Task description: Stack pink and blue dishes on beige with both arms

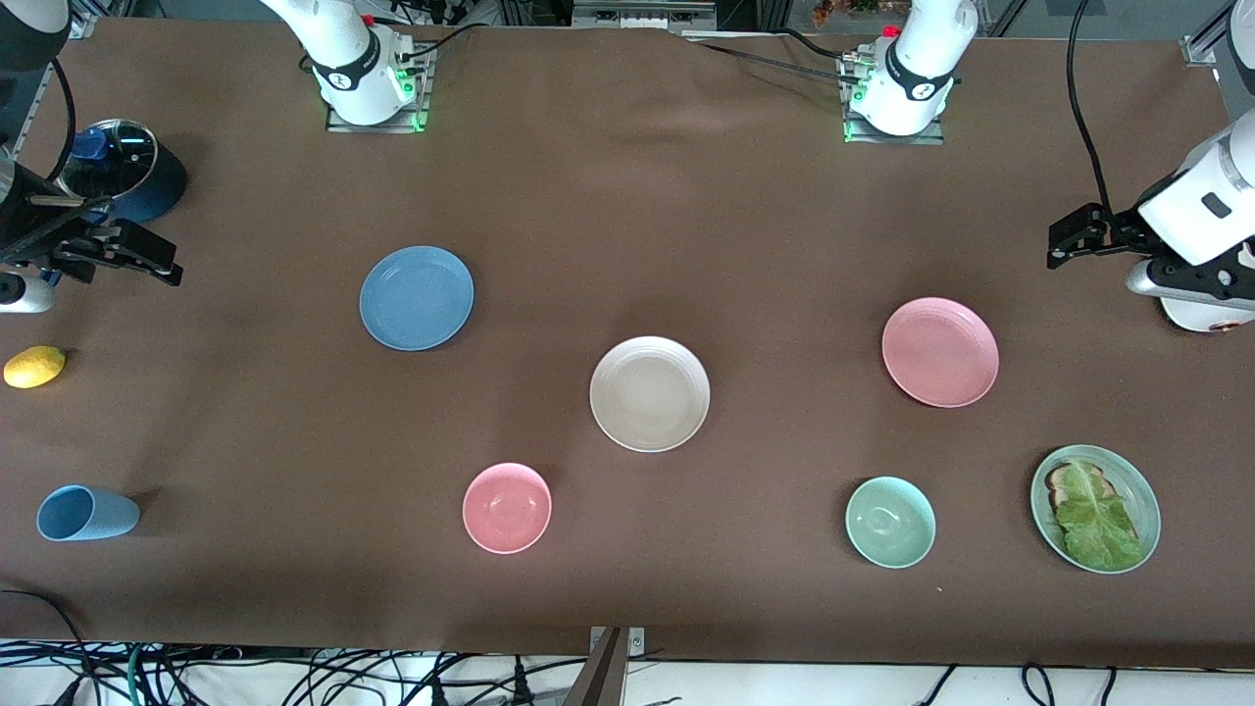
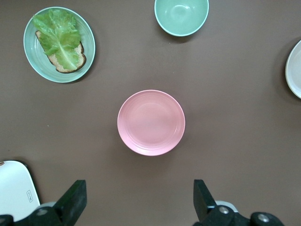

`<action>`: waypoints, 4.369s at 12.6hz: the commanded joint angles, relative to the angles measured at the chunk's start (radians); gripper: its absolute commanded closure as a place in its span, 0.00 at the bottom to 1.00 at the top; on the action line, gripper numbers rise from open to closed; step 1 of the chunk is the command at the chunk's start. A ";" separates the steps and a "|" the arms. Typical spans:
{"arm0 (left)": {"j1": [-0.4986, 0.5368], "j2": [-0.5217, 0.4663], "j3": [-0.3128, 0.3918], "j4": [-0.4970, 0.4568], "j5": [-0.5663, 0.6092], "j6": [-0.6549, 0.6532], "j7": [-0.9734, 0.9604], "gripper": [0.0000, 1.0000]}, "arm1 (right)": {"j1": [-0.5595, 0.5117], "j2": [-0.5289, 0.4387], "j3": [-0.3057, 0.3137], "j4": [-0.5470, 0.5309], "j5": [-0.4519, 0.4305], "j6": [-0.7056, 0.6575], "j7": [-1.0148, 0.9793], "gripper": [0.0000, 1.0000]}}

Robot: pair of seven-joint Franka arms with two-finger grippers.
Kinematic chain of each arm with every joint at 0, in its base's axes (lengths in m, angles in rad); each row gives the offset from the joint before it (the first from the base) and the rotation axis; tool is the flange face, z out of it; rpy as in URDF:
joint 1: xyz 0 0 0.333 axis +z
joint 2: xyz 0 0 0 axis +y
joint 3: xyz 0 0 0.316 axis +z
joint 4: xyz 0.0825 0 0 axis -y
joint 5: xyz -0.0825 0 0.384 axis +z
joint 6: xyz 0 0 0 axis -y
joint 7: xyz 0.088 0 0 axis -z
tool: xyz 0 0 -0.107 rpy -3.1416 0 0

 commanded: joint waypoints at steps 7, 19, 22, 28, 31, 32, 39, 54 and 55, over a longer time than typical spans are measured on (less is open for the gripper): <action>0.003 -0.009 -0.003 -0.006 -0.012 0.004 -0.004 0.00 | -0.004 -0.025 0.008 -0.028 0.003 0.013 0.015 0.00; 0.003 -0.009 -0.003 -0.006 -0.012 0.003 -0.004 0.00 | -0.004 -0.025 0.006 -0.027 0.003 0.013 0.015 0.00; 0.003 -0.008 -0.003 -0.006 -0.012 0.003 -0.004 0.00 | -0.004 -0.025 0.006 -0.027 0.005 0.013 0.015 0.00; 0.003 -0.006 -0.003 -0.006 -0.012 0.001 -0.004 0.00 | -0.004 -0.025 0.006 -0.028 0.003 0.013 0.015 0.00; 0.003 -0.005 -0.003 -0.006 -0.012 0.001 -0.004 0.00 | -0.004 -0.025 0.006 -0.028 0.003 0.013 0.015 0.00; 0.003 0.003 0.000 -0.005 -0.015 0.001 -0.004 0.00 | -0.004 -0.025 0.006 -0.028 0.003 0.013 0.015 0.00; 0.031 0.220 0.003 -0.005 -0.002 0.009 -0.164 0.00 | -0.004 -0.025 0.006 -0.028 0.005 0.013 0.015 0.00; 0.212 0.360 0.003 -0.504 0.038 0.756 0.132 0.00 | -0.004 -0.025 0.006 -0.027 0.000 0.015 0.015 0.00; 0.219 0.360 0.003 -0.543 0.038 0.821 0.131 0.00 | -0.004 -0.022 0.006 -0.027 0.000 0.016 0.015 0.00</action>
